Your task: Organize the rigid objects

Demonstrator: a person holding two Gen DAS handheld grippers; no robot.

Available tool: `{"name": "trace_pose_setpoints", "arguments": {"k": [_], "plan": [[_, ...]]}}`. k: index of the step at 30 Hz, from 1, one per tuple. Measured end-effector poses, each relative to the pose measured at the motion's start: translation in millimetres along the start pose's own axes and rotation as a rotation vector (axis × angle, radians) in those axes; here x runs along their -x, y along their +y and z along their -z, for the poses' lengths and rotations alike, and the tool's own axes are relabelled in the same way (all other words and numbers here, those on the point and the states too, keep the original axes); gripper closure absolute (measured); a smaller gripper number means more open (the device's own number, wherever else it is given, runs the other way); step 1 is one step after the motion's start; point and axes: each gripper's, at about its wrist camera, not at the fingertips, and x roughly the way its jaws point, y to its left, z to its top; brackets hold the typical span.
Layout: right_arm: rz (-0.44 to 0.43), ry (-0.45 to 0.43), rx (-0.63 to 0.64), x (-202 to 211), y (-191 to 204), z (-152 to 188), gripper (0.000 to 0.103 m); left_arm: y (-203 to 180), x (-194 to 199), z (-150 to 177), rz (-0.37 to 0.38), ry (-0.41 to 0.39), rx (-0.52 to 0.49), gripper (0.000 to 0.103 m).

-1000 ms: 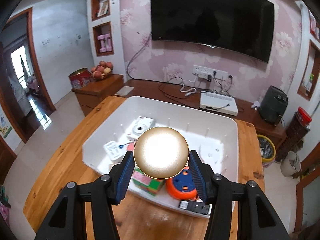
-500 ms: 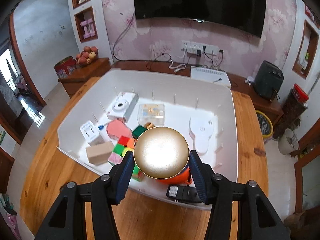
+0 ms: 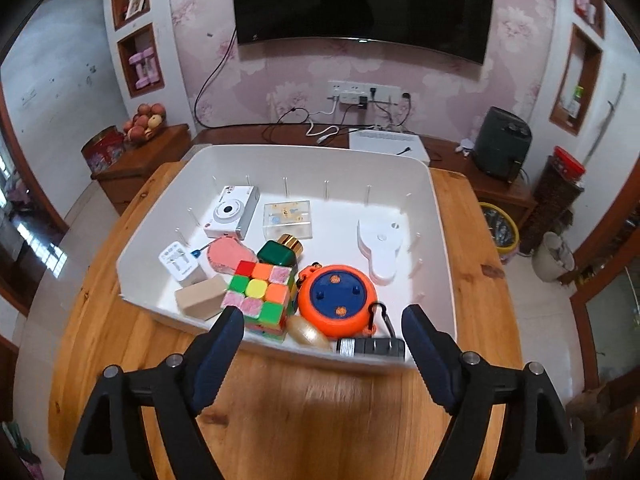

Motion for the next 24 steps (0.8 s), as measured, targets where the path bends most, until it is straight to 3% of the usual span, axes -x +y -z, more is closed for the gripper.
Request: {"name": "trace_pose_setpoints", "arguments": {"k": [11,15,24], "plan": [[0.035,0.021,-0.107,83.4,31.4,61.7,0.017,32.7,13.4,-0.2,0.032,-0.040,-0.020,0.021],[0.054,0.012,-0.125,126.8,40.5,82.0,0.004,30.0,21.4,5.1,0.020,-0.061,-0.036,0.021],[0.043,-0.010,-0.177,214.9,50.1,91.1,0.001,7.3,67.9,12.3,0.089,-0.161,-0.132,0.016]]}}
